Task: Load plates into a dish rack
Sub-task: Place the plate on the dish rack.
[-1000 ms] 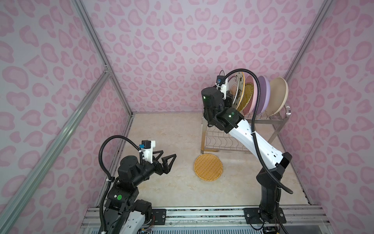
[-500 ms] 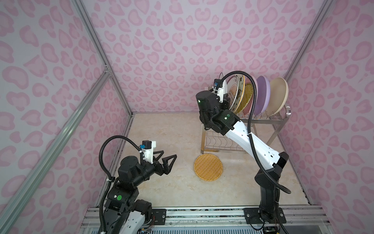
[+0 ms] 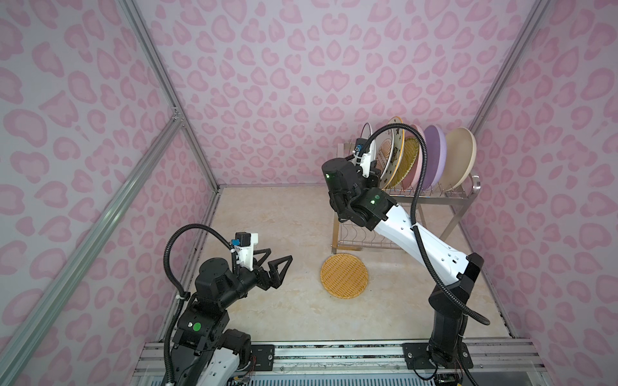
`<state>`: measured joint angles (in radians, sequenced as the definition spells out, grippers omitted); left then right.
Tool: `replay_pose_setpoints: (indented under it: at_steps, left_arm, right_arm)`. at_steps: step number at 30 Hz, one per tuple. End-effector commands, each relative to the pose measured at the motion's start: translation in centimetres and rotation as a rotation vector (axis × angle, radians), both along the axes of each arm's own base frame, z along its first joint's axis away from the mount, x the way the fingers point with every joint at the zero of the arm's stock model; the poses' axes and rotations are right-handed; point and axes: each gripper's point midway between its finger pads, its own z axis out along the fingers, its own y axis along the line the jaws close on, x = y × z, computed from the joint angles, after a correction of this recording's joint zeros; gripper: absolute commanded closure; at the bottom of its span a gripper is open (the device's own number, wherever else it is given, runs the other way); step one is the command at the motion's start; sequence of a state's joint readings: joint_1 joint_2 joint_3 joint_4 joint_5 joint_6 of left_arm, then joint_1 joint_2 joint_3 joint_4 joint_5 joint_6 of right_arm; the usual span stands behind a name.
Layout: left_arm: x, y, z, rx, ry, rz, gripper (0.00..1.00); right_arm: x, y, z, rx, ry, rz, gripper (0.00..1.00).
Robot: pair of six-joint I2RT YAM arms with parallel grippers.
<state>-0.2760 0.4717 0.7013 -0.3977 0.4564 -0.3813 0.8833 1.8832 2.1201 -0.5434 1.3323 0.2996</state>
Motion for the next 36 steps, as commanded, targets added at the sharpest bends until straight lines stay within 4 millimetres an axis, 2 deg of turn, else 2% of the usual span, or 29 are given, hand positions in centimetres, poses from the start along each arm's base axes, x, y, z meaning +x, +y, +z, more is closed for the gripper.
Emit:
replay_pose_setpoints:
  at_steps: [1, 9, 18, 26, 36]
  left_arm:
    - [0.0, 0.1, 0.1, 0.006, -0.017, 0.001, 0.03]
    - [-0.1, 0.1, 0.2, 0.005, -0.019, 0.001, 0.03]
    - [-0.1, 0.1, 0.2, 0.006, -0.022, 0.002, 0.03]
    - [0.1, 0.1, 0.1, 0.008, -0.018, 0.005, 0.03]
    - [0.4, 0.1, -0.3, 0.011, 0.001, 0.014, 0.03]
  right_arm:
    - [-0.5, 0.3, -0.5, -0.011, 0.012, 0.013, 0.90]
    - [-0.7, -0.3, -0.2, 0.005, 0.000, 0.000, 0.74]
    - [-1.0, 0.1, 0.7, 0.008, -0.009, 0.019, 0.70]
    - [-1.7, -0.1, 1.6, 0.022, -0.032, 0.010, 0.61]
    - [-3.4, 0.5, 2.6, 0.032, -0.061, 0.032, 0.58]
